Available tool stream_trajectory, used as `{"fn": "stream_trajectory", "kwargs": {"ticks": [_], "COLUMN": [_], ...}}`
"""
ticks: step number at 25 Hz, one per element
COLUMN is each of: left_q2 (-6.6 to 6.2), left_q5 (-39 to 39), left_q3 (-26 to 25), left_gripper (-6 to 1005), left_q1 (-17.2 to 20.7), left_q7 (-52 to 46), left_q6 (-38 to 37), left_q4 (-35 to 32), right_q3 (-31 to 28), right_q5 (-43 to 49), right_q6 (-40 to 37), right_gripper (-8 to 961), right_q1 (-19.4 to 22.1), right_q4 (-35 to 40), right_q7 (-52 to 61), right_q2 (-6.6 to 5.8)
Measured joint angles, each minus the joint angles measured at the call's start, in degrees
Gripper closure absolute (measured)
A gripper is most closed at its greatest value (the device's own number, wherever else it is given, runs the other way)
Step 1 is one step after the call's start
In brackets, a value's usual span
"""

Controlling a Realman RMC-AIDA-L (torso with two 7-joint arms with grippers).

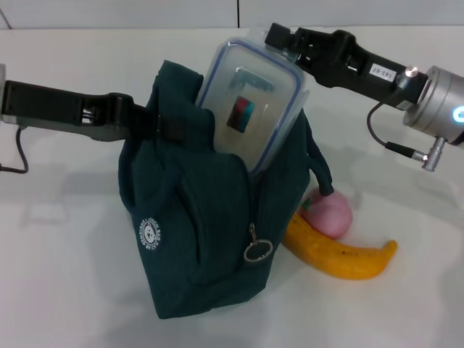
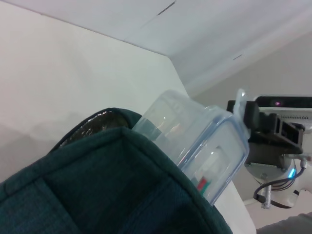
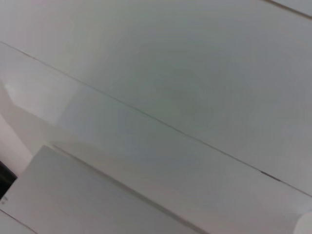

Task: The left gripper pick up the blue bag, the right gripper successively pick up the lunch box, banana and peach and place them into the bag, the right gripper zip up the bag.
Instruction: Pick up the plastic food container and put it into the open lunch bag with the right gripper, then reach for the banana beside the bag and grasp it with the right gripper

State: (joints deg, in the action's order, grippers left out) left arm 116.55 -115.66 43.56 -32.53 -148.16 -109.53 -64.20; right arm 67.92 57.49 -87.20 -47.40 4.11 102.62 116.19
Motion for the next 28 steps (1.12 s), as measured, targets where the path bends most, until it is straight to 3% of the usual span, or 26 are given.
{"fn": "stream_trajectory", "kwargs": {"ticks": [7,18,20,23,28], "left_q2": [0.22,-0.26,-0.33,-0.43,-1.06], "left_q5": [-0.19,-0.48,-0.53,-1.26,-2.02], "left_q3": [0.3,0.1,0.1,0.04,-0.22], "left_gripper": [961,961,961,961,961], "left_q1": [-0.89,0.45,0.83,1.68,3.3], "left_q7": [0.48,2.45,2.75,3.81,5.04], "left_q6": [0.16,0.75,0.95,2.05,4.04], "left_q4": [0.04,2.65,2.69,2.74,2.79], "right_q3": [3.17,3.29,3.87,5.58,5.8], "right_q5": [-0.64,-0.53,-0.16,0.75,10.76], "right_q6": [1.37,1.56,1.71,2.6,3.67], "right_gripper": [825,632,538,398,293], "right_q1": [-1.85,-1.12,-0.44,2.27,6.19], "right_q4": [2.8,8.56,10.32,14.07,23.57], "right_q7": [0.05,0.74,0.46,-0.55,-1.71], "right_q2": [0.0,-0.03,-0.28,-1.51,-5.3]}}
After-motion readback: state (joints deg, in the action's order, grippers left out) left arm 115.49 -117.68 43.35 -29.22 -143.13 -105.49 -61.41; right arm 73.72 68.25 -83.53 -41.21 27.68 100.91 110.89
